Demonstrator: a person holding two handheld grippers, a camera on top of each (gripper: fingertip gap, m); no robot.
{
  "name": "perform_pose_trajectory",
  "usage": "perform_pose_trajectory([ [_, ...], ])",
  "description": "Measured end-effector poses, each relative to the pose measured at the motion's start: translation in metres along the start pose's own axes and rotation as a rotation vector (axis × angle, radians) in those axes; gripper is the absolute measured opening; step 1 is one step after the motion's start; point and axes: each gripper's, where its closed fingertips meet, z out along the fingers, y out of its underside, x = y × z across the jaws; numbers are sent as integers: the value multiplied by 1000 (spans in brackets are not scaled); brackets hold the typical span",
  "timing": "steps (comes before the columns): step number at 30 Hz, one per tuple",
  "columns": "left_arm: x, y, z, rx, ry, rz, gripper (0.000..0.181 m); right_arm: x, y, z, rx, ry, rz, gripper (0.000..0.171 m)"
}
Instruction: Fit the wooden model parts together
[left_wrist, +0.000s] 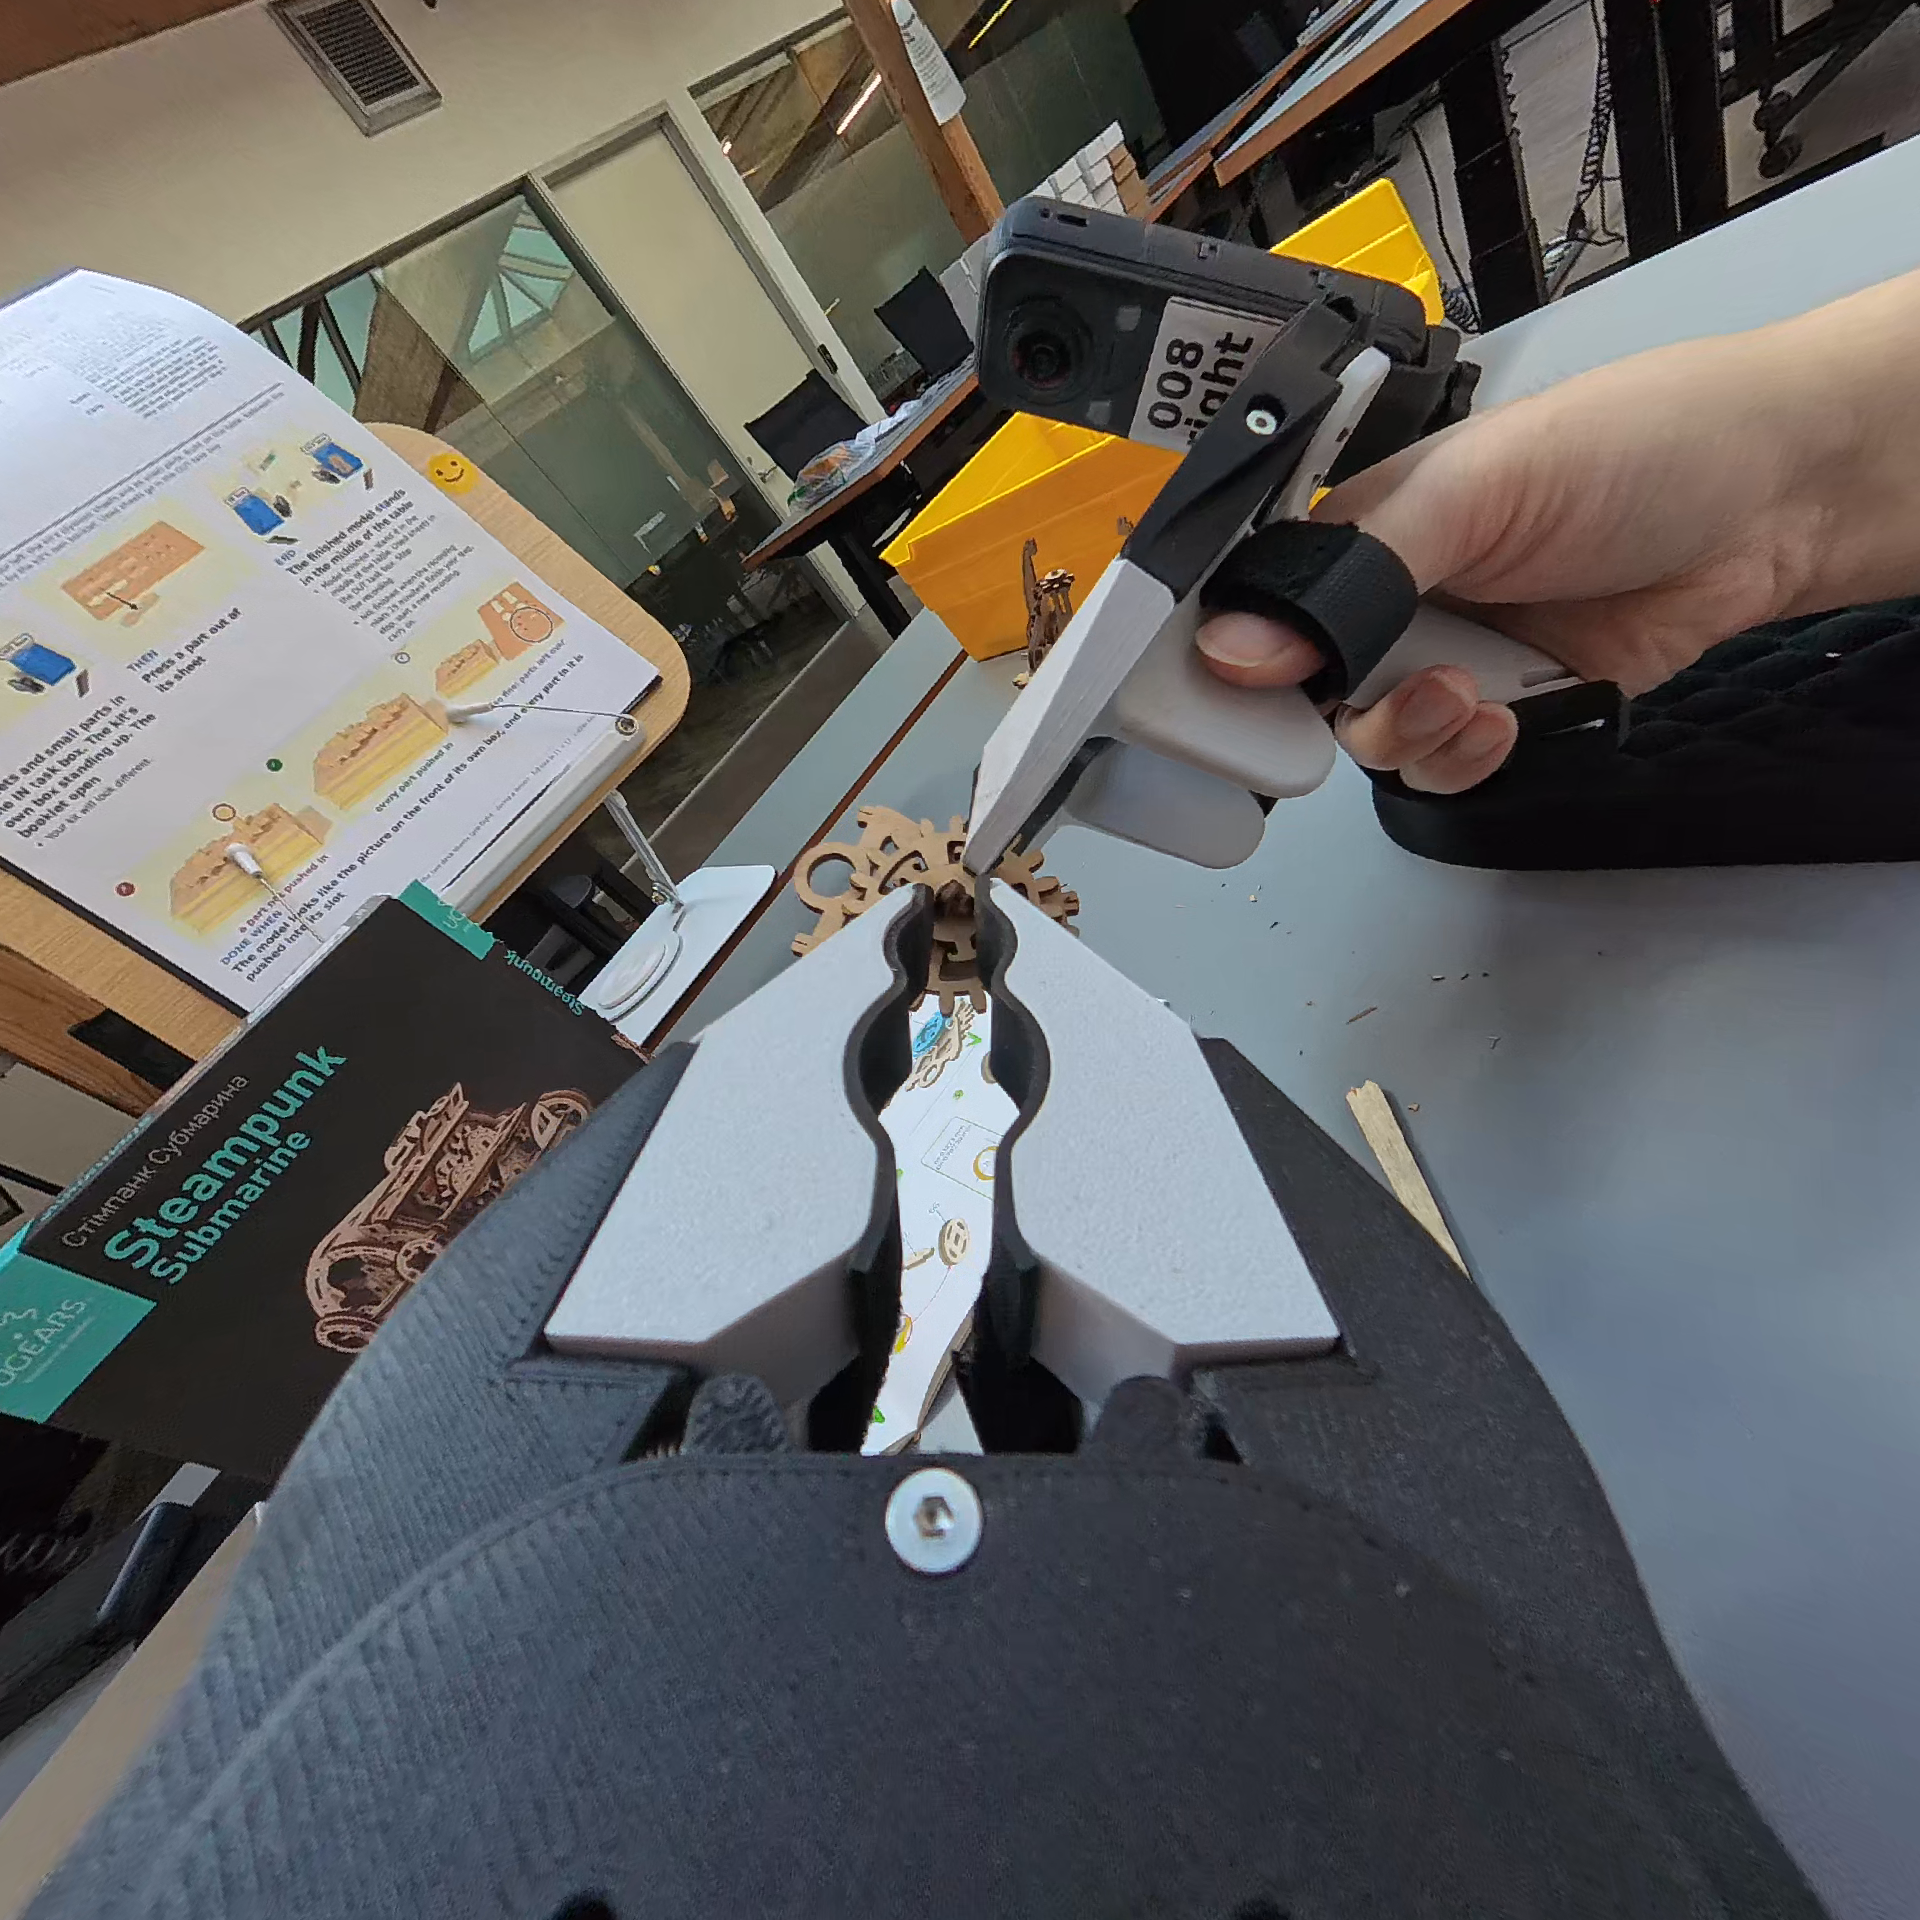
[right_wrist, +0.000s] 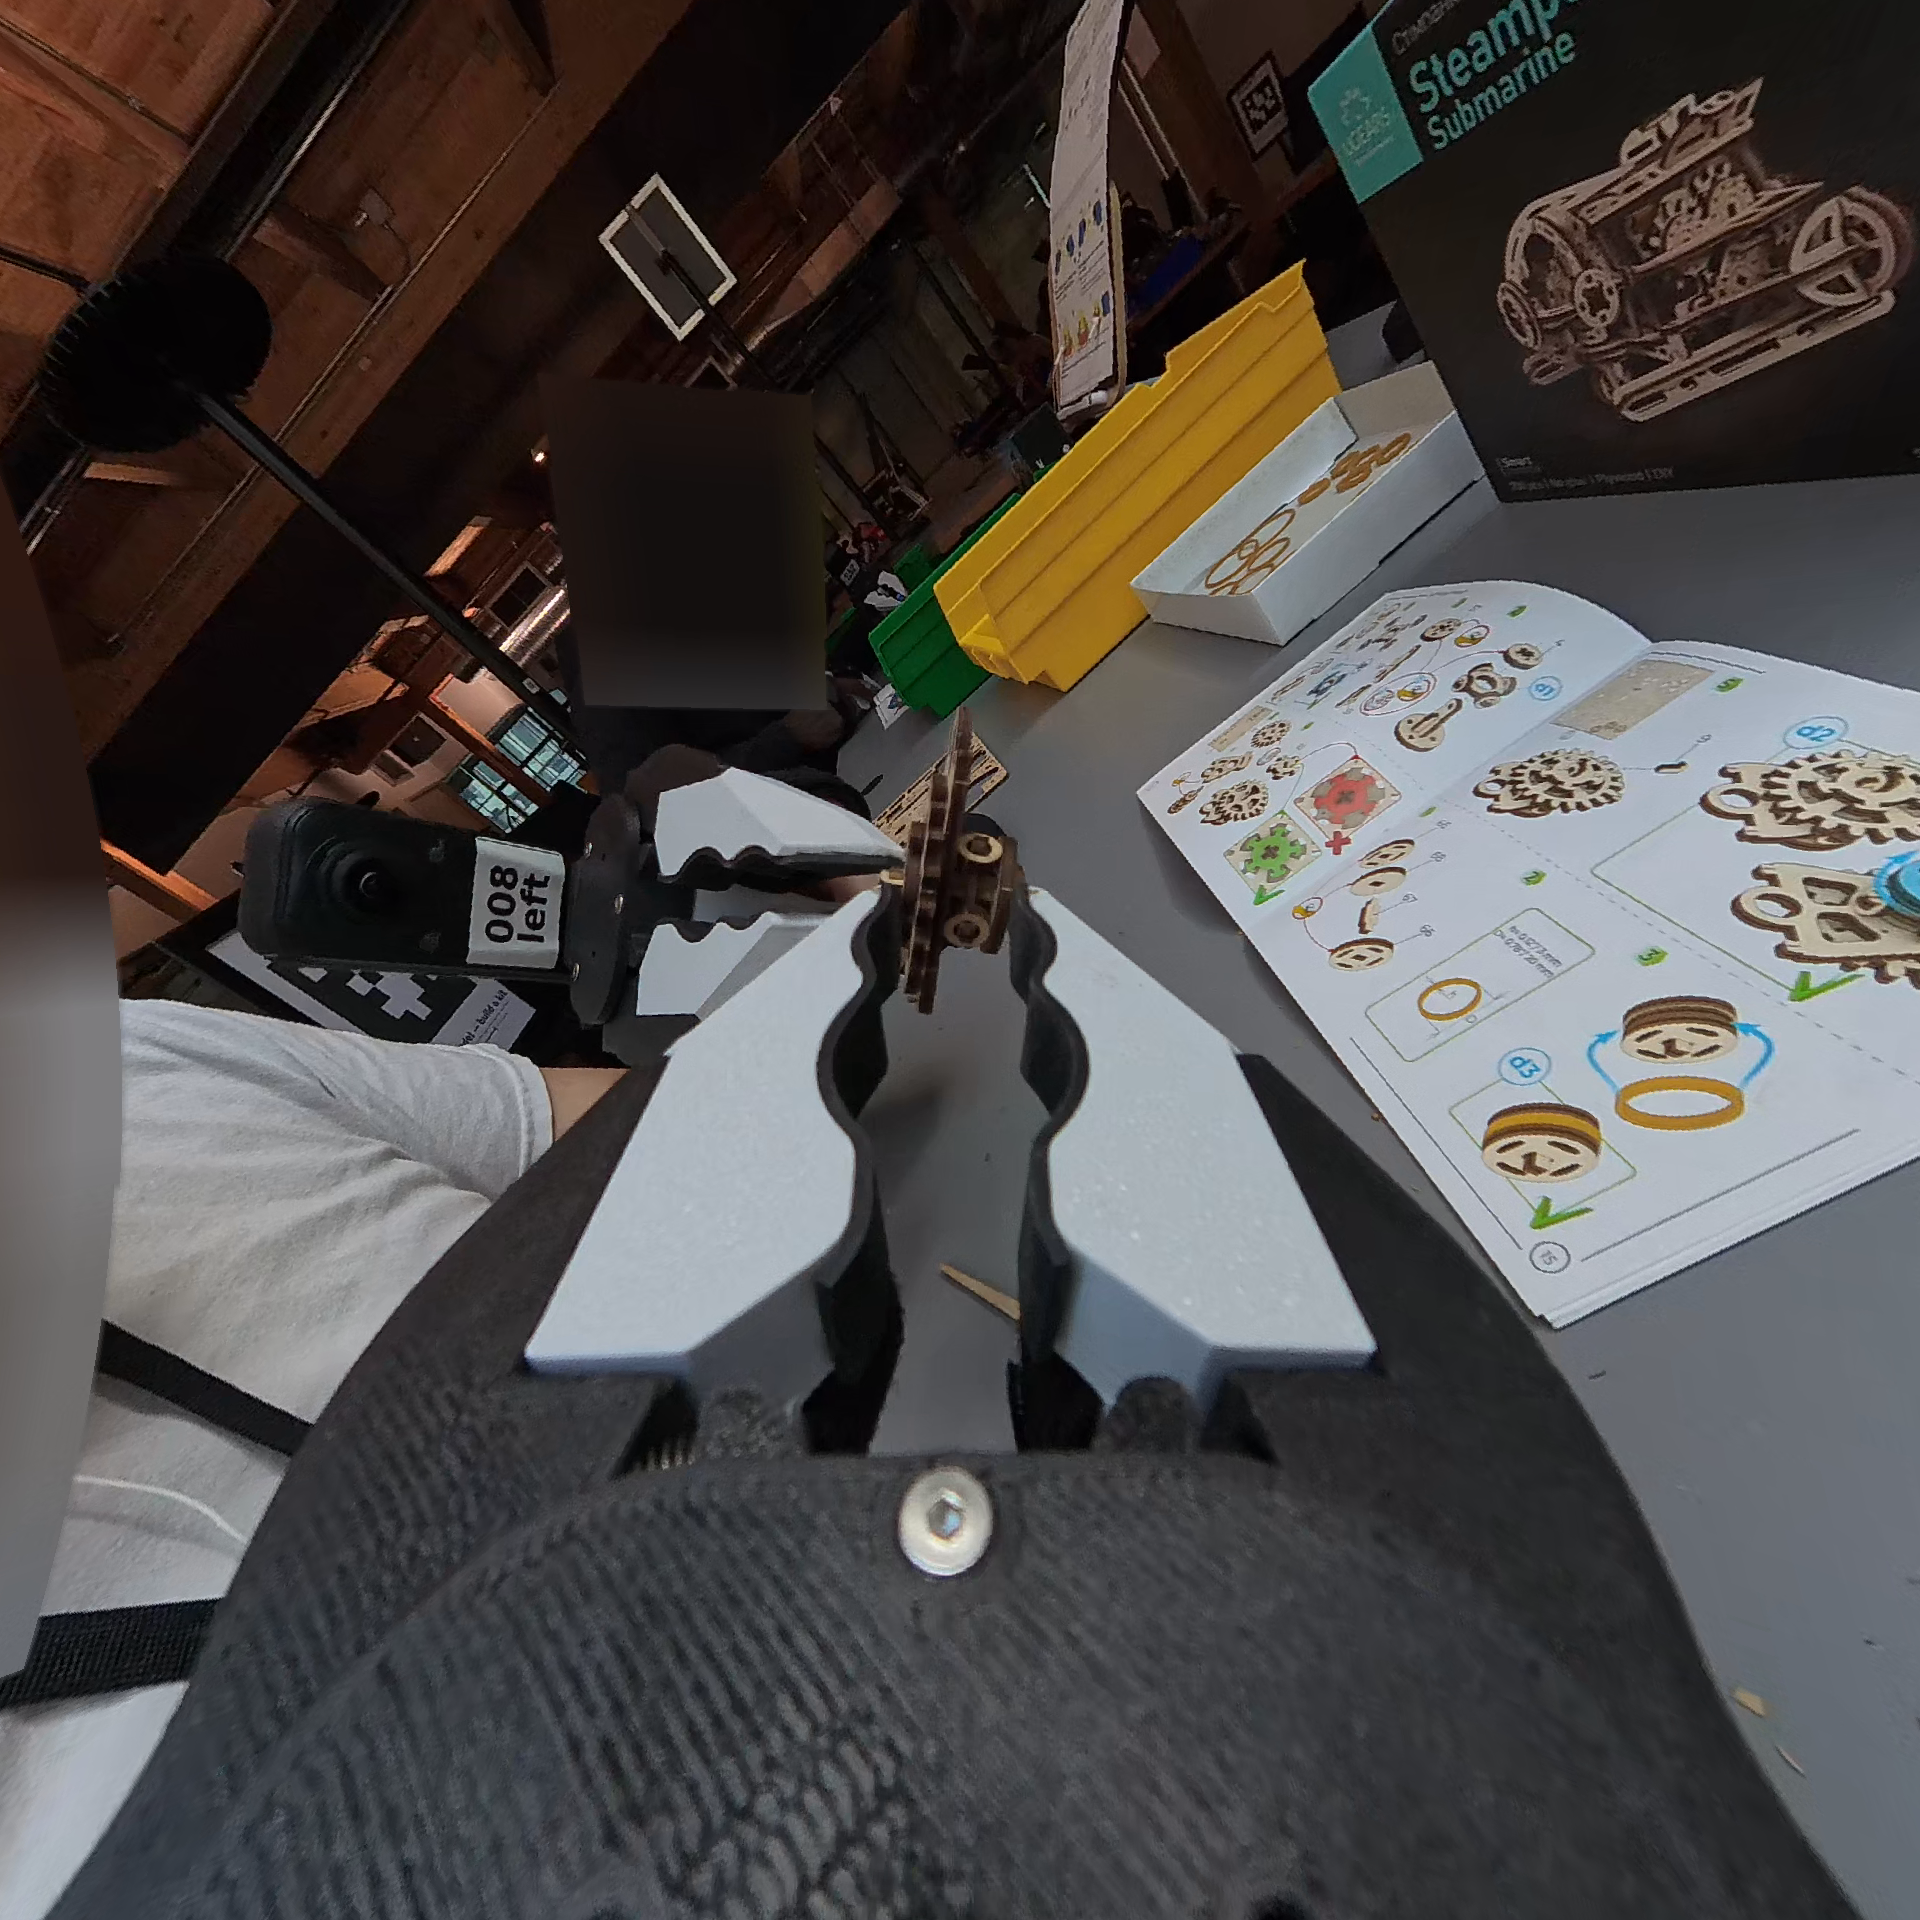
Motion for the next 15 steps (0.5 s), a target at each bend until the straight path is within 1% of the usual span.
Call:
perform_pose_trajectory([
  [9, 1, 0, 0, -3, 36, -34, 5, 0, 2, -1, -9, -33, 83, 19],
  [15, 3, 2, -2, -25, 44, -16, 5, 0, 5, 0, -24, -32, 84, 19],
])
